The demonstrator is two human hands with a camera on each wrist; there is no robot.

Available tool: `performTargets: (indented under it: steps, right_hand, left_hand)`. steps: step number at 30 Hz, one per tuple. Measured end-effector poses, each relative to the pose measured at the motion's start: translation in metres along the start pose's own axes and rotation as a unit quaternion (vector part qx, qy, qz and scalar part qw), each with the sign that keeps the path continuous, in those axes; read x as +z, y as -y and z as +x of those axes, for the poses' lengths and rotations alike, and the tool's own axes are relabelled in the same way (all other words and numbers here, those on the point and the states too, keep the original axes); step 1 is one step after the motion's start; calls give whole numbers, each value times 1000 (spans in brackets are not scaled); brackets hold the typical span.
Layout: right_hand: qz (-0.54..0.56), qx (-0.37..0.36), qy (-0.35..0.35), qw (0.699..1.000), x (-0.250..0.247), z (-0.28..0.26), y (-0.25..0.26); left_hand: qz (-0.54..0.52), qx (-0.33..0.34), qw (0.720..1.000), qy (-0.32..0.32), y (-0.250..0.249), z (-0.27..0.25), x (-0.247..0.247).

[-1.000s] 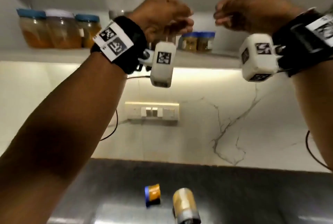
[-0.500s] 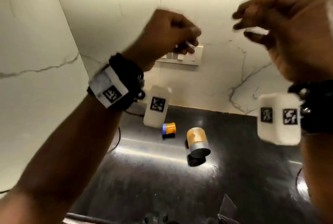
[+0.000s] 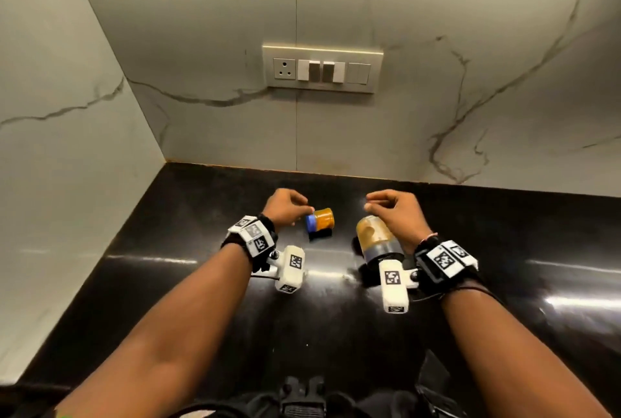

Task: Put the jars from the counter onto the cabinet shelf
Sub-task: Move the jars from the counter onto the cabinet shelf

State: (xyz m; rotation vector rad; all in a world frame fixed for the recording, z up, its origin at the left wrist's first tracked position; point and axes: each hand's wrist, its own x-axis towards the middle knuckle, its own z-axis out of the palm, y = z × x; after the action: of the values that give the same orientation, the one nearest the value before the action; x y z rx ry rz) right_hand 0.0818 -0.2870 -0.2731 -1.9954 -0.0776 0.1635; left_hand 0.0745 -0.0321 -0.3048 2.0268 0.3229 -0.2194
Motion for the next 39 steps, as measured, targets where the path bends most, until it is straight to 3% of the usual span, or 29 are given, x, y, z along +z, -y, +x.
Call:
performTargets:
  steps: [5,9,13,21,28,33,39]
  right_hand:
    - [-222,117,-44,967,22,1,-51]
    - [-179,205,-65,960,37,-10,-81]
    - [-114,234,-109,959,44,-14,-97]
    - [-23,214,-188,958,35,-39,-104]
    - [-26,147,-189,971,-14,-64,-102]
    - [-65,51,-154,985,-62,-80,-76]
    - [-99,-64,-134,984,-129,-91,-21]
  left_hand:
    - [125,-20,992,-2,36,29,21]
    - [156,-22,987,14,45,48,35]
    - [171,-21,985,21,48,64,47]
    - [120,18,992,29,51,79,58]
    - [-19,73,997,5,25,35,58]
    - [-76,190,979,5,-30,-20,47]
    - [-108,335,936,22,-137,-87,28]
